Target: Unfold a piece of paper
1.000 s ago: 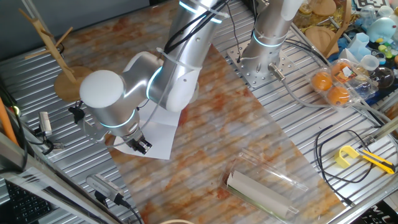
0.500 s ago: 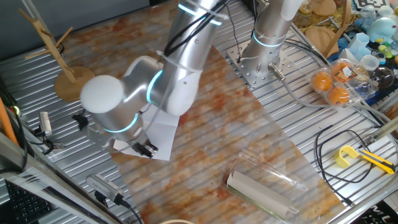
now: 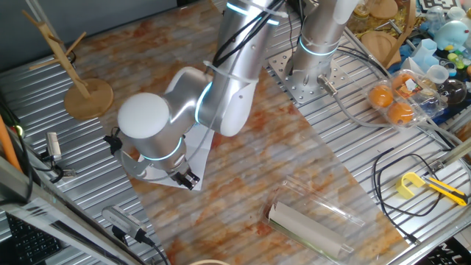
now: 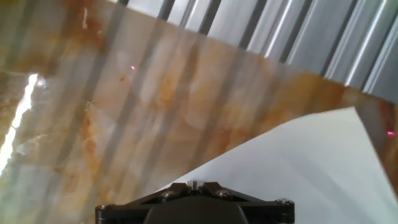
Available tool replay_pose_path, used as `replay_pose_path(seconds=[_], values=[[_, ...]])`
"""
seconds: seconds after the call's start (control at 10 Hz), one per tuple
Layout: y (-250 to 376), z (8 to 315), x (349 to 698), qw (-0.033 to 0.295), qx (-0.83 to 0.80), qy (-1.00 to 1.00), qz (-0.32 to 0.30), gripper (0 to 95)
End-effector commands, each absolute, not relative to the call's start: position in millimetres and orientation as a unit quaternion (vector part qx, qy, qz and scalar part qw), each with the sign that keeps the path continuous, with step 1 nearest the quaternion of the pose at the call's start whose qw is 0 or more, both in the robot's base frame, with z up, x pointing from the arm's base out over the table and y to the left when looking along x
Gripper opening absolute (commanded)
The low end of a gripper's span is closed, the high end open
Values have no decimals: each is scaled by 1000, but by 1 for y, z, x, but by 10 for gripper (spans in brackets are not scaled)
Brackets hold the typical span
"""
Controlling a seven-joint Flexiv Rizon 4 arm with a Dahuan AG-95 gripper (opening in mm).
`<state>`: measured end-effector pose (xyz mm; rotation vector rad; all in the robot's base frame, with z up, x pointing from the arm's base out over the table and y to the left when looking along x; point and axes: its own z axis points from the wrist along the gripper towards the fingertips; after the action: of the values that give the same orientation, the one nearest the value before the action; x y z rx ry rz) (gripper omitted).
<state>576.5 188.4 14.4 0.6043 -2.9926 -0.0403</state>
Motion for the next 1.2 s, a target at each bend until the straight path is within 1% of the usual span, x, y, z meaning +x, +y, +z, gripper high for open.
replay_pose_path(seconds=[0.1, 0.7, 1.2], values=[[191, 16, 570, 45, 195, -980, -14, 0], [198, 15, 558, 45, 181, -982, -18, 0], [200, 16, 557, 44, 176, -983, -20, 0]])
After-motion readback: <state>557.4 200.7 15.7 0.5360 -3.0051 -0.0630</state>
